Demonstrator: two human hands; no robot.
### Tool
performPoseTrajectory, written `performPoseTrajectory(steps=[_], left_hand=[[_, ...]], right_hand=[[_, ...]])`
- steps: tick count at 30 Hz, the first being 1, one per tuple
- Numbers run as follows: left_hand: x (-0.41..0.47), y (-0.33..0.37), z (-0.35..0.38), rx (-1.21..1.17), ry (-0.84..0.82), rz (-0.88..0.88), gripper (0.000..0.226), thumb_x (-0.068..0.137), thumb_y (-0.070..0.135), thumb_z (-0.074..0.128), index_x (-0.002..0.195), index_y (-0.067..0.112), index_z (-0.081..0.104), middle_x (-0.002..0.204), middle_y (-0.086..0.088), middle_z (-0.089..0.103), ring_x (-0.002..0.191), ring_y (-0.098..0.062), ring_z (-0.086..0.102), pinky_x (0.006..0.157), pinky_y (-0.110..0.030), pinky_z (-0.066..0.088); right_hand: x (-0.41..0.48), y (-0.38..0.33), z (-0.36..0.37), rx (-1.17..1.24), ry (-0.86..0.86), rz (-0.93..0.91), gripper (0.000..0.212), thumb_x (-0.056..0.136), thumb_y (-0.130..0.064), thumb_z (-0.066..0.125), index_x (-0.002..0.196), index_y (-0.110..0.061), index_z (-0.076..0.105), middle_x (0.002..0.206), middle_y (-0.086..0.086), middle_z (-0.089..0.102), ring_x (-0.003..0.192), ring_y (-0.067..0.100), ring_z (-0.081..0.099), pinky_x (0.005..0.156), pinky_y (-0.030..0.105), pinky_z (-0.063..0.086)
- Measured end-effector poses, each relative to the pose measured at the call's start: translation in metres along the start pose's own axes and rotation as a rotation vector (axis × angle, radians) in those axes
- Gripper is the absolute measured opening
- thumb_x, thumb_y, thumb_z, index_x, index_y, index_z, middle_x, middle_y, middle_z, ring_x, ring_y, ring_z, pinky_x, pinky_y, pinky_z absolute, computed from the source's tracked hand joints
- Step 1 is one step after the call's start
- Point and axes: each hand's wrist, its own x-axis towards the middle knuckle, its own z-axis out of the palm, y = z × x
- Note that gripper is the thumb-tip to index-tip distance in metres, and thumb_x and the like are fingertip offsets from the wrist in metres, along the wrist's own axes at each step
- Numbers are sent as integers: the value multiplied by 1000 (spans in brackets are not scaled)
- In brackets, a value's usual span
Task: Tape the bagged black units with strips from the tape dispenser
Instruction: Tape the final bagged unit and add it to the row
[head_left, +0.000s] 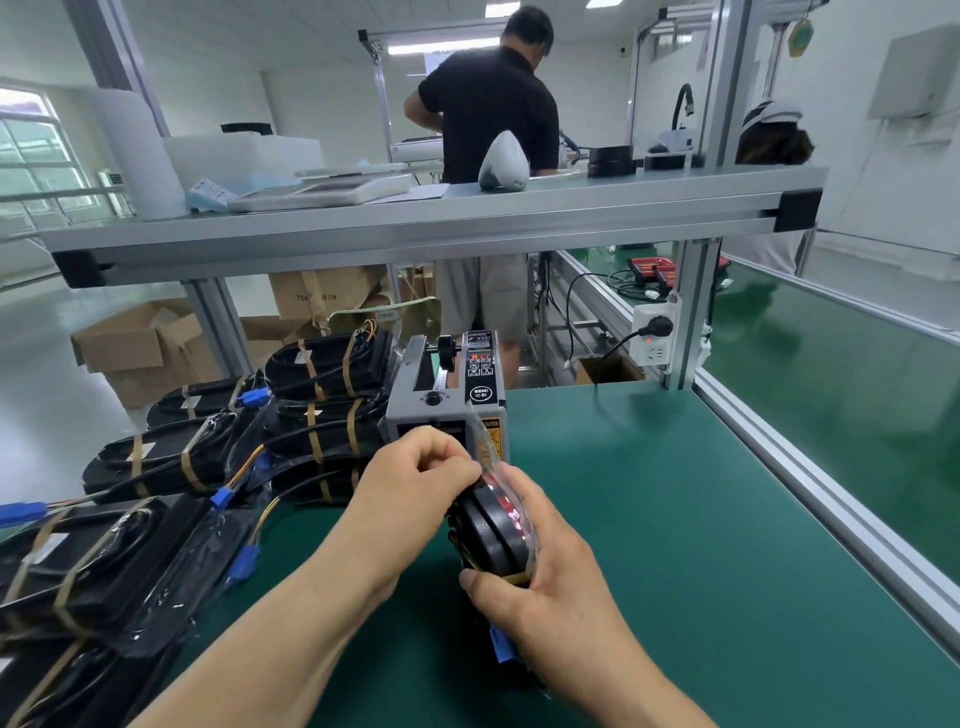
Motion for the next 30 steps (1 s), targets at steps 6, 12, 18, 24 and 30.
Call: performPoseTrajectory(steps=[6,12,18,24,30], left_hand=[[-1,-9,12,-165,85,-8,10,87,19,68,78,13,67,72,-1,61,70,-13,54,70,-33,46],[-4,-16,20,-224,100,-4,7,83,18,72,81,23,67,71,0,53,61,-6,53,63,-23,46],[0,-20,13,-264,56,-71,24,83,22,74,104,24,65,85,-11,59,77,-16,61,74,-36,51],[6,-20,17,-312,138,-121,7,90,22,64,90,22,71,69,6,70,54,-1,60,49,-19,46],[3,-22,25,-395,171,-118,9,88,29,68,91,21,71,80,1,74,70,-9,65,66,-27,48]], right_hand=[[1,-1,-3,-15,12,-6,91,60,-40,68,145,-43,38,134,-14,58,120,5,58,106,36,47],[0,-2,-6,4,19,17,87,65,-30,70,145,-43,38,133,-19,60,121,-2,58,107,33,46],[-1,-3,-3,-18,11,9,92,62,-36,68,147,-41,36,137,-15,57,122,2,57,107,34,46],[-1,-4,-3,-34,6,0,90,63,-32,69,147,-39,37,139,-13,56,125,5,55,109,35,43],[0,-3,-6,-24,15,6,88,65,-33,69,146,-40,38,134,-15,59,118,1,59,105,33,47]])
